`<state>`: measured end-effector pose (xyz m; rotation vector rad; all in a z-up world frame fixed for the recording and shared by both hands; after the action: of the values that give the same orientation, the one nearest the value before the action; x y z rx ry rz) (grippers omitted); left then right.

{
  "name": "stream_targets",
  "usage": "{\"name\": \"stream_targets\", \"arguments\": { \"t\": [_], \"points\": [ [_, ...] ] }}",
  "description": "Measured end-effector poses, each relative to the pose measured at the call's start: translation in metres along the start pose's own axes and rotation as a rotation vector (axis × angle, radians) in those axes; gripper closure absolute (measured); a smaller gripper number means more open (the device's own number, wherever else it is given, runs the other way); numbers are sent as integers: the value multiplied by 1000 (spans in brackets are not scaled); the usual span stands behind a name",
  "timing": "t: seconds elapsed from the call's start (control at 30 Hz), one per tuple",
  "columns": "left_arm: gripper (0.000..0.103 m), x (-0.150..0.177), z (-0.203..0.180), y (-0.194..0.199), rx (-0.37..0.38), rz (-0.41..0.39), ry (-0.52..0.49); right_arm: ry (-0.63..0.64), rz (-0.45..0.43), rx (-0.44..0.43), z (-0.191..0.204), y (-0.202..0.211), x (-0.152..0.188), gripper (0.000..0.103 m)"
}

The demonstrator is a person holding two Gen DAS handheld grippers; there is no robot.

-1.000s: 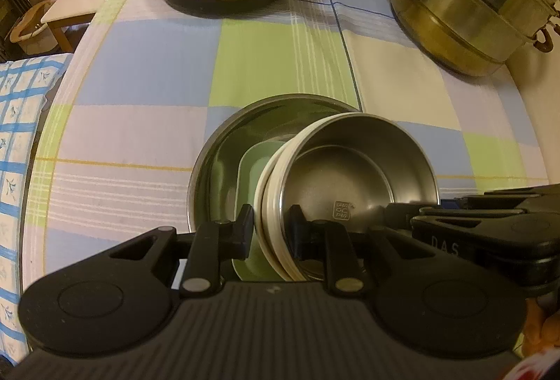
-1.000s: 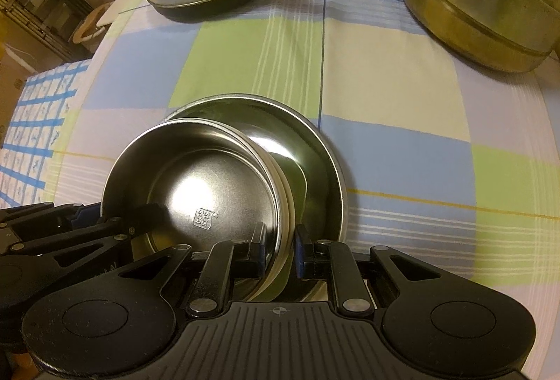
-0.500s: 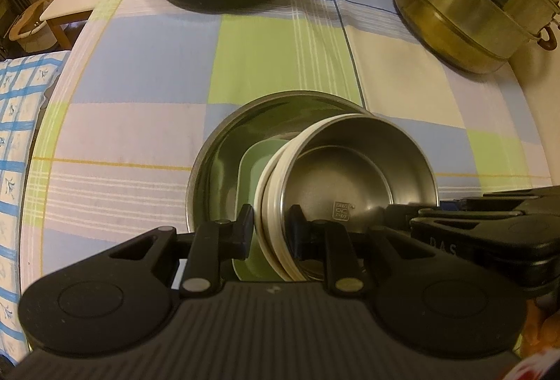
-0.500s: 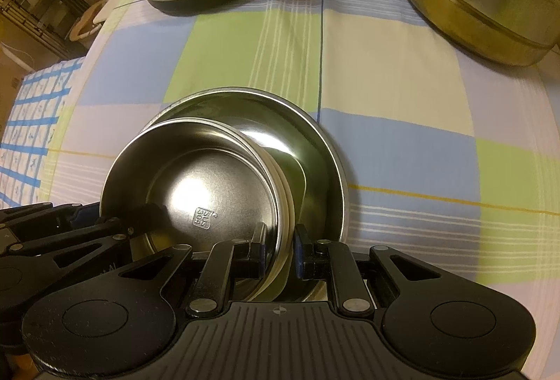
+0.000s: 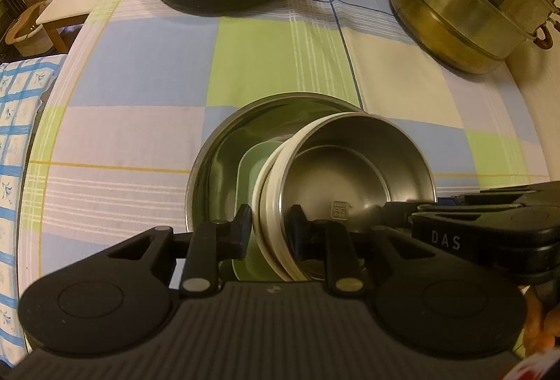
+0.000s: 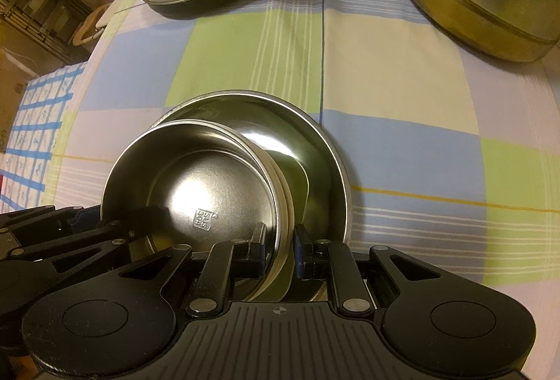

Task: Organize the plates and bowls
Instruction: 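Lower the bowl stack onto the green plate inside the steel plate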

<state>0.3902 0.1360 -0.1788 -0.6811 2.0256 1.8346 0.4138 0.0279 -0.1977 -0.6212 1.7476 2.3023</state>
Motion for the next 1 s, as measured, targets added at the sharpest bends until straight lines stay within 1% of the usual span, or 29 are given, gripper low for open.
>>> {"name": "stream_targets", "arguments": {
  "t": [0.17,0.27,0.33,0.5,0.6,0.67,0.7,0.8,0.83,1.0],
  "points": [
    [82,0,-1,0,-3,-6,-6,-7,-5,-8,-1,0,0,87],
    [80,0,0,0,-5,-6,-7,-12,-6,-10,-2,0,0,87],
    [76,0,0,0,-4,-4,-7,-12,-5,-10,-1,0,0,87],
    [72,0,1,0,-4,-7,-10,-14,-6,-11,-2,0,0,87],
    [71,0,1,0,-3,-11,-13,-12,-18,-12,-1,2,-1,86],
    [71,-1,1,1,1,-13,-13,-11,-20,-12,-1,3,-2,84],
    [71,-2,1,2,1,-16,-15,-11,-23,-10,-2,4,-2,80],
    [68,-3,1,5,-1,-26,-24,-12,-39,-12,-2,7,-3,65],
    [68,-4,1,6,-1,-30,-28,-12,-44,-14,-2,8,-4,62],
    [67,-6,1,11,4,-46,-38,-20,-59,-20,-2,11,-3,57]
  ]
}}
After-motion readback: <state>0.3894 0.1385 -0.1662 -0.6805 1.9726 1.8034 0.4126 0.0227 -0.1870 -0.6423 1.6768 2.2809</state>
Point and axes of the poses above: each gripper's, at about its wrist camera, not at the fingertips, and y roughly against the way its jaws point, z to its left, x to its underside, the point moved 9 cm from there along -y, roughly the way its jaws point, and after that the axes turned 10 degrees about -z, right-handed, at the moved point
